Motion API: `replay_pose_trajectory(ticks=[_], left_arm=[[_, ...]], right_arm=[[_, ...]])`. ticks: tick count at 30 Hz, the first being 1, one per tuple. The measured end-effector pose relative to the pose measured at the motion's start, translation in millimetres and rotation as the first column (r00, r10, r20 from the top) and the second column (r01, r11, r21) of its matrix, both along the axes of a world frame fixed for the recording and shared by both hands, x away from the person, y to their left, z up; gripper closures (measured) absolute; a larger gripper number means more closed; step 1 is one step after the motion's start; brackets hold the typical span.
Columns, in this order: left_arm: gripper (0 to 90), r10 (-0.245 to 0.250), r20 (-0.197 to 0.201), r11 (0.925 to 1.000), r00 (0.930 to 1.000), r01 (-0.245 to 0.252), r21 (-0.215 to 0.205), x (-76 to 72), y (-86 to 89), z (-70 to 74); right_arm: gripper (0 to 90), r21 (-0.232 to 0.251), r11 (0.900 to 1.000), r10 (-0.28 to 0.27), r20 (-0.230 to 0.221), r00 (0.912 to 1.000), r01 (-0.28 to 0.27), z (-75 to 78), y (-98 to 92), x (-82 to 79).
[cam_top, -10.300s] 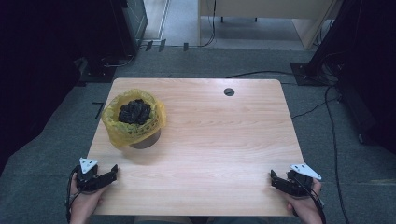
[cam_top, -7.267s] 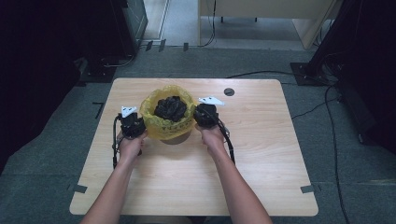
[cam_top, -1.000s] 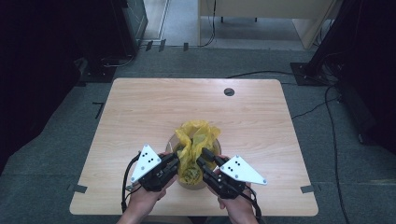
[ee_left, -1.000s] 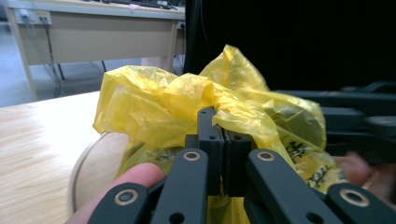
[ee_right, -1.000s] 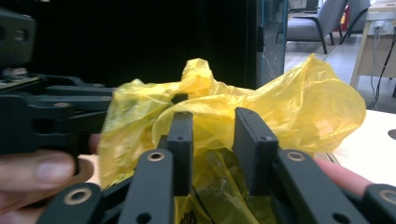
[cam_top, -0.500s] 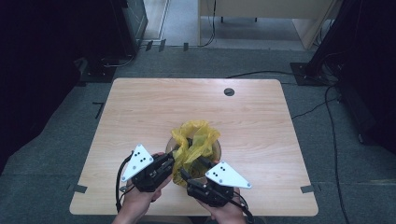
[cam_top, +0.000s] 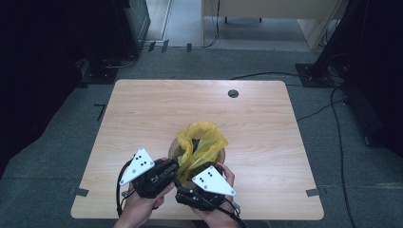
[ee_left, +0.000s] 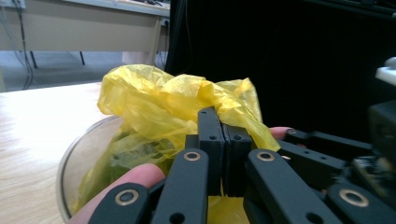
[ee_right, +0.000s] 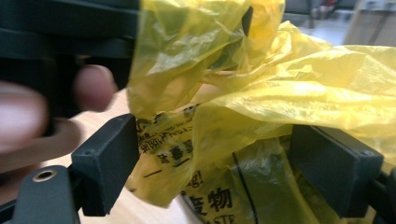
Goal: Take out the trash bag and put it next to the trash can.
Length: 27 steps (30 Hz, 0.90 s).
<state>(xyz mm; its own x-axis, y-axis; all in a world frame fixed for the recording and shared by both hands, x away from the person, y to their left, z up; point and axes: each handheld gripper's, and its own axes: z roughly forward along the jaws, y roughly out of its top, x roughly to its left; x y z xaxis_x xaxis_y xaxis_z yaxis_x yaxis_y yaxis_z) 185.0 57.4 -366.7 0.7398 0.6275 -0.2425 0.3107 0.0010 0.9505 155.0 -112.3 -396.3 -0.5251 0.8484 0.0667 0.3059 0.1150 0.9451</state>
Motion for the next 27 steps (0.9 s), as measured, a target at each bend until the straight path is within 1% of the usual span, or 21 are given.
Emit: replay_pose_trajectory(ticks=[1,6,7,8,9,13,16,19,22,24,27], left_arm=[[88.8,-0.002,0.001,1.0,1.0,0.002,0.002,-0.1,-0.4,-0.2],[88.6,-0.005,-0.01,1.0,0.9999,0.005,-0.001,0.8,0.4,-1.6],[88.3,-0.004,-0.009,1.0,1.0,0.004,-0.003,0.9,1.1,-1.7],[87.4,-0.003,-0.008,1.0,1.0,0.003,-0.005,1.1,1.8,-1.8],[85.9,-0.001,-0.008,1.0,1.0,0.001,-0.008,1.2,2.6,-1.8],[80.1,0.004,0.002,0.9998,1.0,-0.004,-0.019,1.9,6.7,-1.6],[82.3,0.031,0.015,0.9994,0.9994,-0.031,-0.013,2.3,10.1,-0.8],[85.8,0.042,0.015,0.9991,0.999,-0.042,-0.011,4.2,13.3,-1.2],[86.3,0.049,0.015,0.9988,0.9987,-0.049,-0.002,5.1,14.5,-1.9],[86.2,0.045,0.015,0.999,0.9989,-0.045,-0.004,5.0,14.6,-1.8],[85.9,0.04,0.023,0.9992,0.9989,-0.04,-0.003,4.3,13.6,-1.6]], right_arm=[[22.6,-0.011,1.0,-0.02,0.003,0.9998,0.02,-1.1,1.0,1.2],[68.2,-0.035,0.998,-0.055,0.009,0.9984,0.056,-4.8,-0.6,5.8],[76.6,-0.029,0.998,-0.05,0.006,0.9987,0.05,-5.0,-2.5,6.7],[82.3,-0.022,0.999,-0.036,-0.001,0.9993,0.036,-5.4,-4.2,7.8],[85.8,-0.016,1.0,-0.027,-0.01,0.9996,0.027,-5.8,-5.6,8.6],[89.3,-0.006,1.0,-0.028,0.003,0.9996,0.028,-5.5,-10.4,8.9],[89.5,0.012,0.999,-0.043,0.021,0.9988,0.043,-3.2,-15.2,8.0],[89.7,0.011,0.999,-0.048,0.043,0.9979,0.048,0.6,-21.0,7.3],[89.8,0.006,0.999,-0.032,0.047,0.9984,0.032,5.3,-29.5,8.4],[89.8,0.011,1.0,-0.004,0.036,0.9993,0.004,9.1,-36.1,10.0],[89.9,0.023,1.0,0.012,0.04,0.9991,-0.013,13.0,-42.8,9.4]])
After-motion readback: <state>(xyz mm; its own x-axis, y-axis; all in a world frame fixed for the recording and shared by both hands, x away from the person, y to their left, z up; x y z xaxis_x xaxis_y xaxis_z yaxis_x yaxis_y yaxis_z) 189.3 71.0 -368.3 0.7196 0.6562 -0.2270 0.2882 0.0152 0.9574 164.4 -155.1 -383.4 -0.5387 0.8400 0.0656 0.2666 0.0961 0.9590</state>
